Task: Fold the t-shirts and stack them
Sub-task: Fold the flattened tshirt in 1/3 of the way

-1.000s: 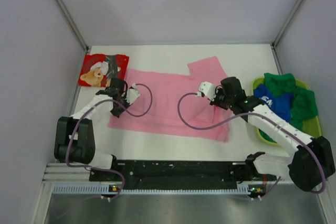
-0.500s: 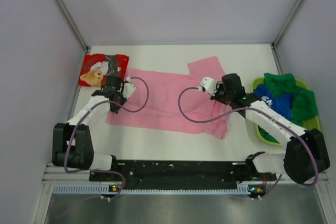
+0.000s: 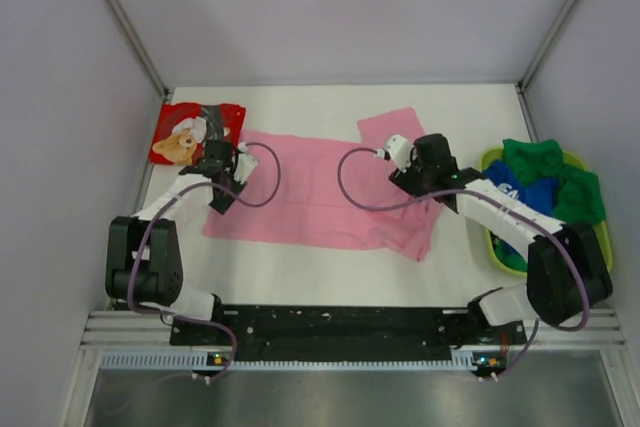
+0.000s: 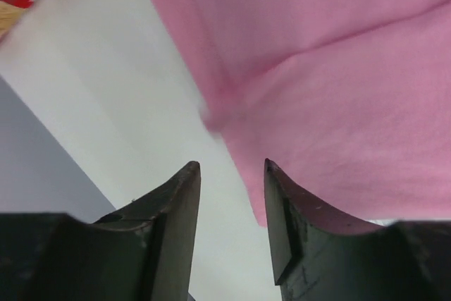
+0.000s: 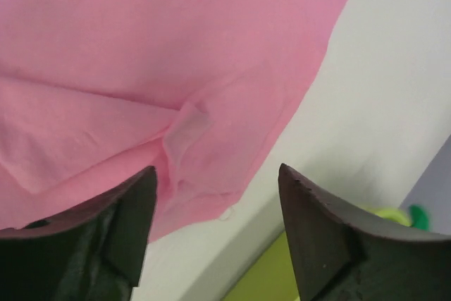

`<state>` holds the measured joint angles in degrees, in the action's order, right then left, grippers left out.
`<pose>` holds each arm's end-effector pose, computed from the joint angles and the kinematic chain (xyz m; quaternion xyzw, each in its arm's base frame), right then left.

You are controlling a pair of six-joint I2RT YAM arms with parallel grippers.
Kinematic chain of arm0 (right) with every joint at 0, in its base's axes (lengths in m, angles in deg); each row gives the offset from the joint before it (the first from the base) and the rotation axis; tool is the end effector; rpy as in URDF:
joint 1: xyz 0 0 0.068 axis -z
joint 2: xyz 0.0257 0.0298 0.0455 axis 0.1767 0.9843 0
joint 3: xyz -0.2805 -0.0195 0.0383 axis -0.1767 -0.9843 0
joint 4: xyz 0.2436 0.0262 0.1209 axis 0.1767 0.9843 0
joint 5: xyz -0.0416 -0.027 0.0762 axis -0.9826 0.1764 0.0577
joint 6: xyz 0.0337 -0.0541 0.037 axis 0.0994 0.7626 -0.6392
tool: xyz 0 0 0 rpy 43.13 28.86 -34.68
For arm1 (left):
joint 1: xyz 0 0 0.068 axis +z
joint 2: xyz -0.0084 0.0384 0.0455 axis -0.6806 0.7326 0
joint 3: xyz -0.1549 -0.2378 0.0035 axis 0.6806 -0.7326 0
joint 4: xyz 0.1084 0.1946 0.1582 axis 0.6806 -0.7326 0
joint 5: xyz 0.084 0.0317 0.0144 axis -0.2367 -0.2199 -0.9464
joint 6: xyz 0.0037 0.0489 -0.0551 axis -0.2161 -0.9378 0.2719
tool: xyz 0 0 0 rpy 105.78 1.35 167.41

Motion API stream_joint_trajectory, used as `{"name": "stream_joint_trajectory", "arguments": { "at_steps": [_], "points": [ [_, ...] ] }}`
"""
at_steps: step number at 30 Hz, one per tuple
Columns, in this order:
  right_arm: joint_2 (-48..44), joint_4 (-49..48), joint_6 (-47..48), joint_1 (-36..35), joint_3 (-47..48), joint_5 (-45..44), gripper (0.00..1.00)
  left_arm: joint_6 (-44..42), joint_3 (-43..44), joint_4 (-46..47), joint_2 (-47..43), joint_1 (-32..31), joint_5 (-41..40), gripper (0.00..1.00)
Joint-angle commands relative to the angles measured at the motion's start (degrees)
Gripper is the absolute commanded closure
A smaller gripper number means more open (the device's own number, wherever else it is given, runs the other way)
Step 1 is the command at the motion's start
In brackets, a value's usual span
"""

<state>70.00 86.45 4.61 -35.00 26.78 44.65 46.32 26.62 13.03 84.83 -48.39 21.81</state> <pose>0.2892 0.1272 0.2177 -0.4690 0.7870 -0.0938 0.3898 0.3033 -0.0176 0.1703 0.2903 0.9258 0.1409 0.1968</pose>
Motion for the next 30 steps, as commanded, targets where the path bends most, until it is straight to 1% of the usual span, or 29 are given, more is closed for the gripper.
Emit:
{"name": "stream_joint_trajectory", "arguments": {
  "at_steps": [1,2,3,4,5,6,7,8,10,12,13,15,18,21,25,30],
  "points": [
    [5.3,7.5,-24.8,3.6,14.8,-11.7,0.26,0.5,5.6,3.4,-1.9,1.0,-4.4,0.52],
    [5.7,14.3,-31.2,4.3,20.6,-11.1,0.22,-0.5,6.1,2.7,-3.0,1.0,-4.4,0.50],
    [5.5,20.5,-36.9,4.7,23.4,-10.0,0.21,-1.7,6.3,1.9,-4.3,1.0,-3.9,0.49],
    [4.3,24.3,-41.7,4.9,25.0,-7.7,0.21,-4.0,6.3,0.5,-6.4,1.0,-2.2,0.48],
    [2.4,26.4,-45.2,4.8,24.5,-3.3,0.21,-6.3,5.8,-0.8,-8.6,1.0,0.0,0.47],
    [-0.7,26.8,-48.5,4.8,22.4,0.1,0.24,-8.7,5.3,-2.8,-10.6,0.9,3.5,0.47],
    [-3.8,26.8,-52.1,4.8,19.7,2.9,0.27,-11.6,4.3,-5.2,-12.8,0.9,8.2,0.48],
    [-7.4,26.8,-57.6,4.8,16.3,3.7,0.31,-15.2,3.3,-7.3,-14.4,0.9,12.8,0.49],
    [-13.3,28.5,-63.6,4.8,10.4,4.3,0.42,-20.8,0.5,-11.8,-17.0,0.9,18.3,0.51],
    [-18.1,29.7,-68.6,4.7,4.1,5.3,0.59,-25.2,-1.6,-15.9,-17.1,0.9,21.8,0.52],
    [-20.1,29.7,-70.6,4.7,1.4,8.2,0.62,-26.5,-2.5,-16.6,-16.6,0.8,22.6,0.52],
    [-21.9,29.7,-73.4,3.6,-3.2,12.3,0.62,-28.5,-4.8,-15.6,-15.4,0.8,22.5,0.50],
    [-22.2,29.9,-76.6,0.5,-7.7,13.2,0.59,-30.4,-7.7,-11.1,-14.2,0.8,21.1,0.47],
    [-22.2,28.9,-79.3,-1.5,-10.4,12.6,0.59,-31.9,-9.4,-8.2,-12.8,0.8,20.7,0.46],
    [-21.6,24.2,-80.8,-1.5,-14.0,10.9,0.59,-32.2,-11.3,-3.3,-10.3,0.8,19.4,0.46],
    [-19.7,18.0,-81.9,-1.5,-17.0,9.5,0.61,-31.4,-12.1,-0.5,-7.1,0.8,17.6,0.50]
  ]
}}
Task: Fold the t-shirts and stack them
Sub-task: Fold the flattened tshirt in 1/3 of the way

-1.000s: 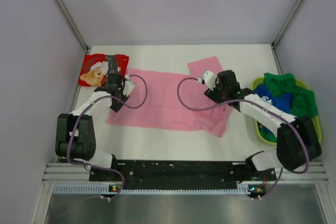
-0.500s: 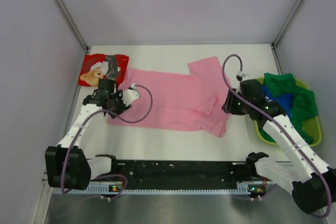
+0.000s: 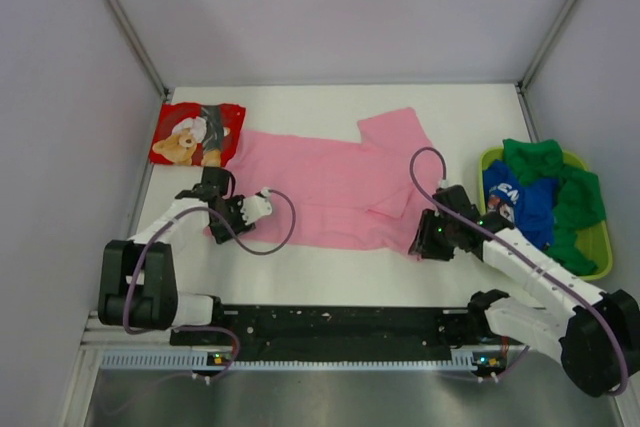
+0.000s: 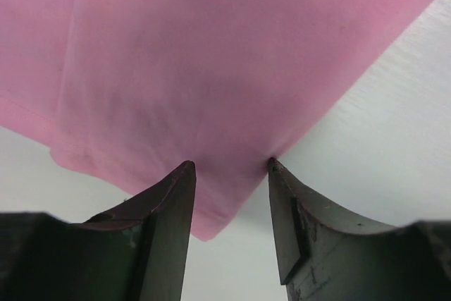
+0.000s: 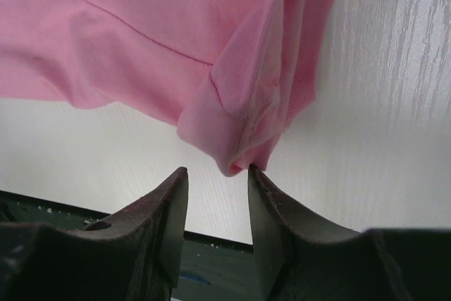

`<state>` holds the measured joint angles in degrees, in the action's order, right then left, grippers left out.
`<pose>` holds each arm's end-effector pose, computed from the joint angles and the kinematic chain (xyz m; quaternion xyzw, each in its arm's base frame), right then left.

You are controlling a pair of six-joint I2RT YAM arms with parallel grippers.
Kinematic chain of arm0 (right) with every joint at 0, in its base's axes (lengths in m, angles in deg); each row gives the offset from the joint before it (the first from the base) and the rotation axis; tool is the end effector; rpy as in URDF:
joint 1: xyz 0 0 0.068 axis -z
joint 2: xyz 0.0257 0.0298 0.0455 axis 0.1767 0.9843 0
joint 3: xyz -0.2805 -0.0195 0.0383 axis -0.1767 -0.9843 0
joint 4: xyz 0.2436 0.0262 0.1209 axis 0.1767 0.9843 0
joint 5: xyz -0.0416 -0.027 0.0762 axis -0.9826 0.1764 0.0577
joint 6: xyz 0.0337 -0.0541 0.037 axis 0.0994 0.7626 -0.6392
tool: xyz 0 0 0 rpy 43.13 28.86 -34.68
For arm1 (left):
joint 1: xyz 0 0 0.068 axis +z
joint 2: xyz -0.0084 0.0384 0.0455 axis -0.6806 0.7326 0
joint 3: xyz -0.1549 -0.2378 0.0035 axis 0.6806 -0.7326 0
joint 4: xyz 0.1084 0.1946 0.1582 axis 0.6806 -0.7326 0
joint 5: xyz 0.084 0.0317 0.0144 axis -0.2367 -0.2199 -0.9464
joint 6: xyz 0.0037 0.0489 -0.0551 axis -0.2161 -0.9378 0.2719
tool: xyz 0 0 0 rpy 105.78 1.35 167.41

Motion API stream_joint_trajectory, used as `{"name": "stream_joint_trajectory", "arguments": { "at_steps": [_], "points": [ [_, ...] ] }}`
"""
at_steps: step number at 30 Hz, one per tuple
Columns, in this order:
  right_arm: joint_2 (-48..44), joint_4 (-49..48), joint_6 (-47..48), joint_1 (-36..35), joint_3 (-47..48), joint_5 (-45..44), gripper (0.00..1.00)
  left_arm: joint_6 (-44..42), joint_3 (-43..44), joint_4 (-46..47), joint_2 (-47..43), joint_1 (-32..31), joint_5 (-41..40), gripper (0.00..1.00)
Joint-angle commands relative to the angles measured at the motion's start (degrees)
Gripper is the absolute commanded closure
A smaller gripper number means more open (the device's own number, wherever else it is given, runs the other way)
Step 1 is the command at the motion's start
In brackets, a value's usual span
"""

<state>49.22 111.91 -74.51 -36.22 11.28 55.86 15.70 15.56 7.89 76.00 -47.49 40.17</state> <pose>0.1696 0.0897 0.1751 0.1061 0.9658 0.1666 0.1682 0.2405 -0.0275 0.1472 0.5527 0.8151 0.0216 0.1723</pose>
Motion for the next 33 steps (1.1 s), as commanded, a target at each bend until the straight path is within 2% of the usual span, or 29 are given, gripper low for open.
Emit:
{"name": "stream_joint_trajectory", "arguments": {
  "at_steps": [1,5,6,8,9,11,12,14,17,22,27,28,29,31,32,33],
  "points": [
    [1.3,-8.4,-3.0,-0.4,-1.9,-2.6,0.63,-0.7,-1.2,5.1,2.1,-0.1,-1.1,0.52],
    [1.7,-11.3,-3.2,-0.4,-2.6,-3.6,0.77,0.8,-1.4,5.8,2.4,-0.1,-0.8,0.69],
    [1.7,-11.8,-3.3,-0.2,-2.8,-4.0,0.81,1.0,-1.4,5.8,2.2,-0.1,-0.5,0.76],
    [1.6,-11.2,-3.6,0.5,-3.2,-5.1,1.00,1.8,-1.4,6.6,1.8,-0.1,-1.1,0.94],
    [1.2,-10.3,-4.2,1.1,-3.3,-5.4,1.00,2.7,-1.4,7.7,1.8,-0.1,-2.3,1.00],
    [-0.9,-7.3,-5.4,2.2,-3.0,-9.1,1.00,5.0,-1.2,11.1,1.8,0.1,-6.8,1.00],
    [-2.7,-5.8,-5.8,2.4,-2.5,-10.8,1.00,5.8,-1.0,12.8,1.8,0.3,-11.6,1.00],
    [-5.7,-2.3,-6.1,2.7,-1.4,-14.4,1.00,7.2,0.2,14.2,2.4,0.9,-14.9,1.00],
    [-6.9,1.4,-5.1,2.9,-0.5,-15.8,1.00,8.2,1.7,13.0,2.8,1.4,-15.7,1.00],
    [-2.5,4.4,-5.1,3.0,0.4,-10.9,1.00,8.6,0.8,11.3,1.8,1.5,-15.4,1.00],
    [0.3,9.5,-4.4,3.6,5.0,-11.7,1.00,8.1,0.7,12.1,-0.3,2.8,-17.8,1.00],
    [0.5,10.7,-4.1,4.2,6.6,-12.5,1.00,8.0,1.4,11.4,-0.6,3.1,-17.6,1.00],
    [0.6,12.1,-3.9,4.9,7.8,-13.2,0.93,7.9,2.1,10.4,-1.0,3.3,-16.9,1.00],
    [0.2,13.2,-3.8,5.6,8.9,-14.0,0.73,7.4,3.0,7.4,-1.9,3.3,-13.8,1.00],
    [0.1,13.6,-3.9,5.7,9.3,-14.4,0.58,7.2,3.1,6.2,-2.3,3.2,-11.9,1.00],
    [0.1,14.2,-4.3,5.8,9.5,-14.4,0.51,6.9,3.1,5.0,-2.5,3.2,-10.5,1.00]
  ]
}}
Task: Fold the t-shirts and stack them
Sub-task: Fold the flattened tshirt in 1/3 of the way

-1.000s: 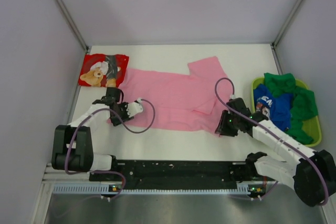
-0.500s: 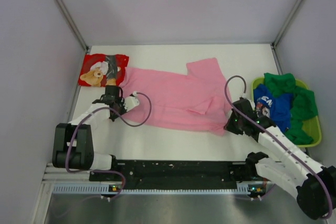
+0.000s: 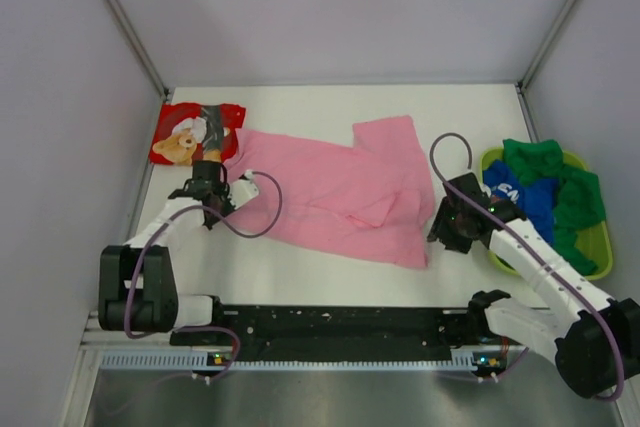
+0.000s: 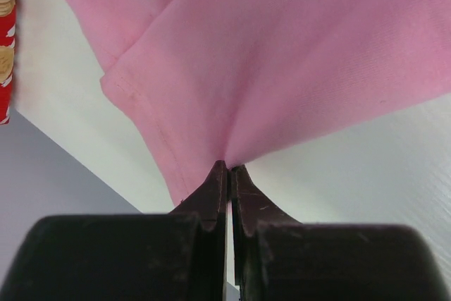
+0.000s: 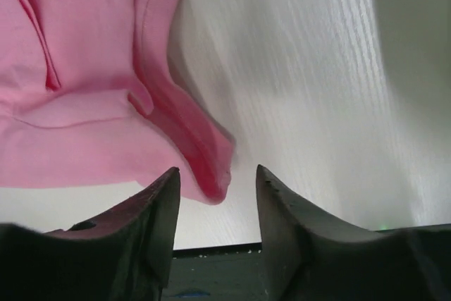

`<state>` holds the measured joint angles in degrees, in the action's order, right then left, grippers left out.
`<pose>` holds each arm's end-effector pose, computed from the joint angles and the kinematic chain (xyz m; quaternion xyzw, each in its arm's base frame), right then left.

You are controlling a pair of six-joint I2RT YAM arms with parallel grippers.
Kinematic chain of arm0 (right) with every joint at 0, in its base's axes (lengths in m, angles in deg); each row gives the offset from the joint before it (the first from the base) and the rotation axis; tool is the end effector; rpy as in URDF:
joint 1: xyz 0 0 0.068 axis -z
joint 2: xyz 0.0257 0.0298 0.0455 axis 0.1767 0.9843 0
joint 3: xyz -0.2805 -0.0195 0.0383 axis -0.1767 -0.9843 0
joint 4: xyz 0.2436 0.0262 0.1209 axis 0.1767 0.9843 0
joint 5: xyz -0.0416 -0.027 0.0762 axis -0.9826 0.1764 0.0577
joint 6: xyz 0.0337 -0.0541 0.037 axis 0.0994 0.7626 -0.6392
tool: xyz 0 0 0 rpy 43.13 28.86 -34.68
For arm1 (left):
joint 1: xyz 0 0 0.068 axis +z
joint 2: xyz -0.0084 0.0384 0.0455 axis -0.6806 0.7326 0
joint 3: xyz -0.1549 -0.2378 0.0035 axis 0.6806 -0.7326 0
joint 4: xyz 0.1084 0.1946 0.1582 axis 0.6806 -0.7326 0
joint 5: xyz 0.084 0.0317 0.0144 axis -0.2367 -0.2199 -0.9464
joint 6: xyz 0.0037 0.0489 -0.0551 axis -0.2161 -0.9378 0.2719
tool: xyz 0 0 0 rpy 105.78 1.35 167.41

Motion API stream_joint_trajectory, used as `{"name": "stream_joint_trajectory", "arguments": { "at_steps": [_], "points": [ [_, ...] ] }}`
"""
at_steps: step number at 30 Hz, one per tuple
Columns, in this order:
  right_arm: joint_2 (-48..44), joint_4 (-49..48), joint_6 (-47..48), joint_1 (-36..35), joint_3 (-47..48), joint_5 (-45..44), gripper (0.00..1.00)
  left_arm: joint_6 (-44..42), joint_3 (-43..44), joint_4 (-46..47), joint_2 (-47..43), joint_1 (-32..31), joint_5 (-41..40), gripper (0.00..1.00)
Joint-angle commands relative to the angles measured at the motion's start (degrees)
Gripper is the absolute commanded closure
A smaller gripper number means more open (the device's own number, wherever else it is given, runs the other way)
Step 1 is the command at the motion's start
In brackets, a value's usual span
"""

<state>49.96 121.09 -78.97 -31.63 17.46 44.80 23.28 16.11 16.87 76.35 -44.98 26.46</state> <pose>0.1792 0.0642 0.1981 0.2039 0.9572 0.0701 0.1929 0.2640 -0.0030 0.1568 0.4508 0.8582 0.1538 0.1913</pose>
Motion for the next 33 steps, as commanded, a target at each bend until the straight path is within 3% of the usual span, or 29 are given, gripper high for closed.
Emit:
{"name": "stream_joint_trajectory", "arguments": {
  "at_steps": [1,4,10,17,19,21,22,27,33],
  "points": [
    [-0.6,5.4,-0.1,1.2,3.3,-2.4,0.48,-0.7,2.8,-5.1,-3.1,0.8,4.4,1.00],
    [-1.1,6.1,-2.8,0.5,2.3,1.3,0.45,-0.6,2.6,-5.9,-2.7,0.6,5.7,1.00],
    [0.7,1.5,-10.5,-7.3,-2.2,4.5,0.45,-0.2,2.6,-6.6,-2.5,0.7,5.1,1.00],
    [2.4,-4.6,-13.5,-6.4,-8.9,3.0,0.41,-0.8,1.6,-7.5,-2.7,0.7,4.1,1.00],
    [3.3,-5.9,-13.5,-4.1,-10.7,4.4,0.51,-1.1,1.5,-8.8,-3.0,0.7,4.5,1.00],
    [2.7,-6.3,-12.9,1.0,-12.8,5.2,0.78,-2.1,1.6,-11.3,-3.4,0.7,5.9,1.00],
    [1.0,-6.1,-12.4,3.3,-13.6,5.1,1.00,-2.7,1.6,-12.7,-3.6,0.6,7.7,1.00],
    [-4.2,0.4,-13.3,11.0,-12.0,5.2,1.00,-6.5,1.5,-23.5,-4.7,0.3,14.8,1.00],
    [-0.5,7.6,-12.3,12.2,-7.3,3.9,1.00,-7.0,0.9,-32.2,-6.4,-1.2,18.8,1.00]
  ]
}}
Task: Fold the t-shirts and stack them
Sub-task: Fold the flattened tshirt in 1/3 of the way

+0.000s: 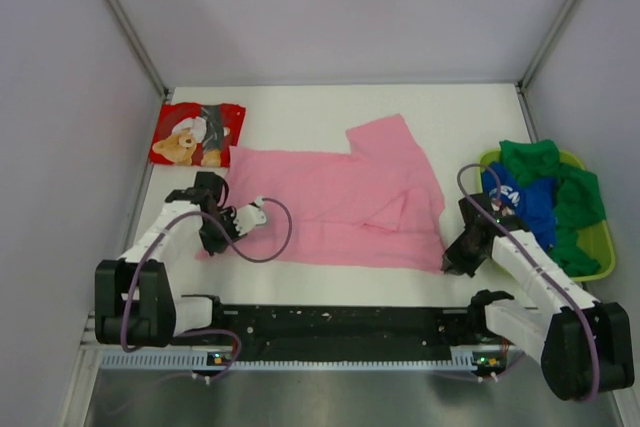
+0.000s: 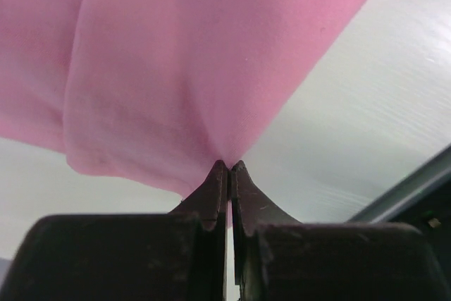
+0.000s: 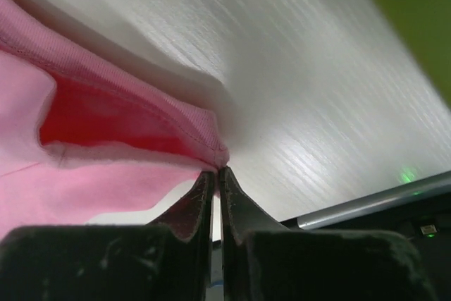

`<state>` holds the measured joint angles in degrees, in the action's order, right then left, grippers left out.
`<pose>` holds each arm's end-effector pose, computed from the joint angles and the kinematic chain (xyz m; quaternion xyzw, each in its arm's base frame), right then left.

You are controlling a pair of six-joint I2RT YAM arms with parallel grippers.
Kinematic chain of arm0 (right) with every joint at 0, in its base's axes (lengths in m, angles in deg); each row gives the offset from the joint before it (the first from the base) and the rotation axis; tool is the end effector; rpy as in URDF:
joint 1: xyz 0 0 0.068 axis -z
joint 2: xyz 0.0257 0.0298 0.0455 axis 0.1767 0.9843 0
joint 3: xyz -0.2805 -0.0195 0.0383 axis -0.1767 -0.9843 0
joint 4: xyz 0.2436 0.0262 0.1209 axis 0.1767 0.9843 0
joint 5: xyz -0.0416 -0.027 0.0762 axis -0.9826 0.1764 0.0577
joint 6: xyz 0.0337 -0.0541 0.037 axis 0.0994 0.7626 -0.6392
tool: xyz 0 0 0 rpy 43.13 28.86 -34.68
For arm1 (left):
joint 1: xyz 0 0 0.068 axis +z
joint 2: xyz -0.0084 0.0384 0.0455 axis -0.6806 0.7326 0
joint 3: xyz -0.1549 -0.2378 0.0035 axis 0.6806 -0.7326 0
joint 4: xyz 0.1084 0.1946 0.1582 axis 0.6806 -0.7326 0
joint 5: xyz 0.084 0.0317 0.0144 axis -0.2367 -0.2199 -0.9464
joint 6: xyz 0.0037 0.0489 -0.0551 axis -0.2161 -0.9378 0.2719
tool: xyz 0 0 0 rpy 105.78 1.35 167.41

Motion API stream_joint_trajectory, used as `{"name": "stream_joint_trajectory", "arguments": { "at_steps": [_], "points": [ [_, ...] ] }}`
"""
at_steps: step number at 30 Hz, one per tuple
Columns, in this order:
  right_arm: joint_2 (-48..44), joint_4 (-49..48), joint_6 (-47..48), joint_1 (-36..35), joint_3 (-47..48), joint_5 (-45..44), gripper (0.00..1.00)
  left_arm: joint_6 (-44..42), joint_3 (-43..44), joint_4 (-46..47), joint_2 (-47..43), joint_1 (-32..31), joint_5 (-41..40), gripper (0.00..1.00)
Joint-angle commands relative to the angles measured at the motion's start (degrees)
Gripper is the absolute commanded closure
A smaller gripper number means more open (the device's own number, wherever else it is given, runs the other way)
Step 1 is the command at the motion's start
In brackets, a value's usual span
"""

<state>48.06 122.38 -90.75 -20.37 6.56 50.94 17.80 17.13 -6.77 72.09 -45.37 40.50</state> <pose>0.1500 0.0278 0.1445 0.3875 0.9151 0.0666 0.0898 0.2113 -0.0176 0.1607 0.5230 0.8456 -0.0198 0.1046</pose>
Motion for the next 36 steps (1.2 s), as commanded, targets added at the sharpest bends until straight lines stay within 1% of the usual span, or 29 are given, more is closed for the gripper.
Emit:
{"name": "stream_joint_trajectory", "arguments": {
  "at_steps": [1,2,3,4,5,6,7,8,9,11,12,14,15,17,18,19,20,21,22,23,24,25,27,30,33,36],
  "points": [
    [1.4,6.9,-0.8,1.0,3.8,-2.5,1.00,-1.0,-0.2,-9.4,-2.3,-0.8,4.3,1.00],
    [1.3,7.7,-0.9,1.0,4.1,-2.9,1.00,-0.6,-0.1,-10.2,-2.3,-0.8,3.8,0.98],
    [1.1,8.4,-0.9,1.1,4.4,-3.6,1.00,0.1,0.2,-11.2,-2.4,-0.8,3.4,0.92],
    [0.9,8.9,-0.9,1.1,4.8,-4.1,0.97,0.8,0.5,-12.3,-2.2,-0.8,3.2,0.82],
    [0.9,9.4,-1.0,1.0,5.1,-4.4,0.85,1.3,1.0,-13.6,-2.1,-0.8,2.9,0.72],
    [0.9,10.2,-1.2,1.0,5.8,-5.2,0.73,1.9,1.6,-14.5,-2.0,-0.8,2.5,0.64],
    [1.0,10.9,-1.0,1.0,6.6,-6.1,0.60,2.8,2.2,-14.6,-2.1,-0.8,1.8,0.59],
    [0.7,11.4,-0.6,1.0,7.9,-6.9,0.49,3.8,3.1,-14.2,-2.1,-0.8,0.5,0.58],
    [0.5,11.8,0.5,1.0,9.3,-8.0,0.41,5.0,4.4,-13.8,-2.0,-0.8,-0.4,0.55],
    [-0.4,12.4,3.1,1.0,13.1,-9.1,0.38,7.3,7.9,-13.1,-1.5,-0.8,-1.7,0.52],
    [-1.0,12.4,4.8,0.9,14.8,-9.0,0.38,8.2,10.9,-13.1,-1.0,-0.8,-1.2,0.52],
    [-1.6,10.8,9.6,0.2,17.9,-7.4,0.39,9.6,16.3,-14.0,-0.4,-0.8,1.7,0.51],
    [-1.5,10.2,12.1,-0.7,19.7,-6.7,0.41,10.1,18.9,-14.9,-0.1,-1.0,4.5,0.50],
    [-0.8,8.1,18.5,-4.0,22.8,-6.6,0.52,10.0,23.9,-16.1,0.0,-2.6,10.3,0.50],
    [0.0,6.7,20.6,-7.5,24.3,-7.4,0.56,10.3,25.5,-16.0,0.0,-4.6,12.4,0.50],
    [1.0,4.8,22.3,-9.5,25.4,-8.1,0.61,11.2,27.0,-14.9,0.3,-7.2,13.8,0.51],
    [2.6,2.5,23.1,-10.4,25.9,-7.1,0.68,12.4,27.9,-13.4,0.6,-11.1,14.6,0.56],
    [4.0,-0.3,23.4,-10.4,25.6,-3.9,0.75,13.8,28.6,-11.1,1.2,-15.5,15.1,0.62],
    [5.6,-4.0,23.7,-10.5,24.7,-1.0,0.82,15.3,28.9,-8.6,2.0,-19.4,15.8,0.71],
    [7.5,-7.0,24.1,-10.4,23.7,4.3,0.92,16.4,29.2,-5.5,3.2,-23.3,16.8,0.78],
    [9.2,-9.9,23.8,-10.3,22.6,5.9,1.00,17.7,29.4,-2.9,4.8,-26.3,18.4,0.81],
    [11.7,-12.3,23.2,-9.9,21.5,7.0,1.00,18.8,29.8,-0.3,6.4,-29.5,20.2,0.82],
    [13.8,-17.3,21.5,-8.8,18.2,7.7,1.00,20.3,31.5,3.4,10.7,-35.0,22.2,0.79],
    [14.5,-23.3,19.5,-5.5,12.5,8.9,1.00,22.7,34.7,10.3,17.0,-42.9,20.6,0.74],
    [15.1,-25.1,20.0,-3.5,9.1,6.4,1.00,24.4,37.3,16.1,23.6,-47.8,18.7,0.71],
    [16.0,-25.8,20.8,-3.3,7.2,5.5,1.00,26.1,41.5,19.5,30.7,-50.9,16.8,0.70]
  ]
}}
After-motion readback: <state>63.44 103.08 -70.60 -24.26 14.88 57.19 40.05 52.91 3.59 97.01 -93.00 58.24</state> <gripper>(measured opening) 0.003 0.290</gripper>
